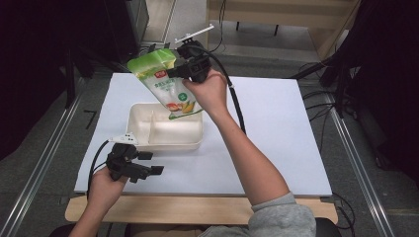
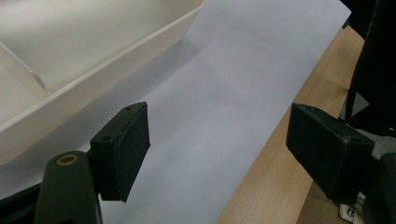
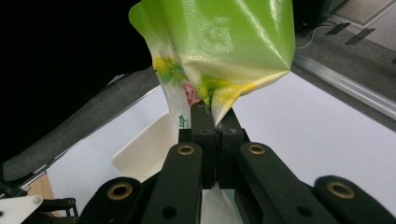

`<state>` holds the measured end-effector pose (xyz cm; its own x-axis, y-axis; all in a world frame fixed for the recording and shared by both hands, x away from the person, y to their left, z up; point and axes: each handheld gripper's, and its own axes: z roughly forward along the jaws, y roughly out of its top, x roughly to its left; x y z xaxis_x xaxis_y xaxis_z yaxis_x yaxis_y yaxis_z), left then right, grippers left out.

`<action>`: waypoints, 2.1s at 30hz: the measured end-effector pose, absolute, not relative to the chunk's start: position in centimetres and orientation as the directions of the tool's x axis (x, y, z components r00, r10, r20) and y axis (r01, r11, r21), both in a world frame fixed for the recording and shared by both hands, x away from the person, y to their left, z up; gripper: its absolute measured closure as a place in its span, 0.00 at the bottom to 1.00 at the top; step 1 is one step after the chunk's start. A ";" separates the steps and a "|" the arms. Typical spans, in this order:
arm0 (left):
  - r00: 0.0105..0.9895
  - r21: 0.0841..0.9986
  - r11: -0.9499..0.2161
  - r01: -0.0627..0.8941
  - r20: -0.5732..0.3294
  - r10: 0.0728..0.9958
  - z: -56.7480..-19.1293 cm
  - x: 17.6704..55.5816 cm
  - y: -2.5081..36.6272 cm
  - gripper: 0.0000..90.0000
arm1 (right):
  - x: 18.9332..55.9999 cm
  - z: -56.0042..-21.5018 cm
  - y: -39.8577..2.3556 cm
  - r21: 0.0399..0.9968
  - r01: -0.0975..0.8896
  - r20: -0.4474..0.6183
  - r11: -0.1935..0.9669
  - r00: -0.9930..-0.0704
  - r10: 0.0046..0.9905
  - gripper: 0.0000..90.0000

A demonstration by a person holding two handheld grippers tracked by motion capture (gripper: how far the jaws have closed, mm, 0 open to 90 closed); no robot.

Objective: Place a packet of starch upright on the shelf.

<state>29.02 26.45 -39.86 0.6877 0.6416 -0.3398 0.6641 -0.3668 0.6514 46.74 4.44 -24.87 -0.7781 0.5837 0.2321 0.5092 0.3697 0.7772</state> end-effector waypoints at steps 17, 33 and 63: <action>0.691 0.639 -0.382 0.668 -0.343 0.636 -39.9 29.1 26.5 0.25 | 47.1 -33.6 7.9 0.732 0.552 0.258 0.399 -0.767 0.588 1.00; 0.692 0.633 -0.386 0.671 -0.347 0.633 -40.1 29.1 26.3 0.25 | 48.0 -35.6 2.7 0.719 0.588 0.292 0.371 -0.740 0.606 0.97; 0.686 0.627 -0.384 0.678 -0.351 0.637 -40.2 29.2 26.3 0.25 | 44.9 -35.1 -4.9 0.758 0.531 0.249 0.378 -0.771 0.586 0.55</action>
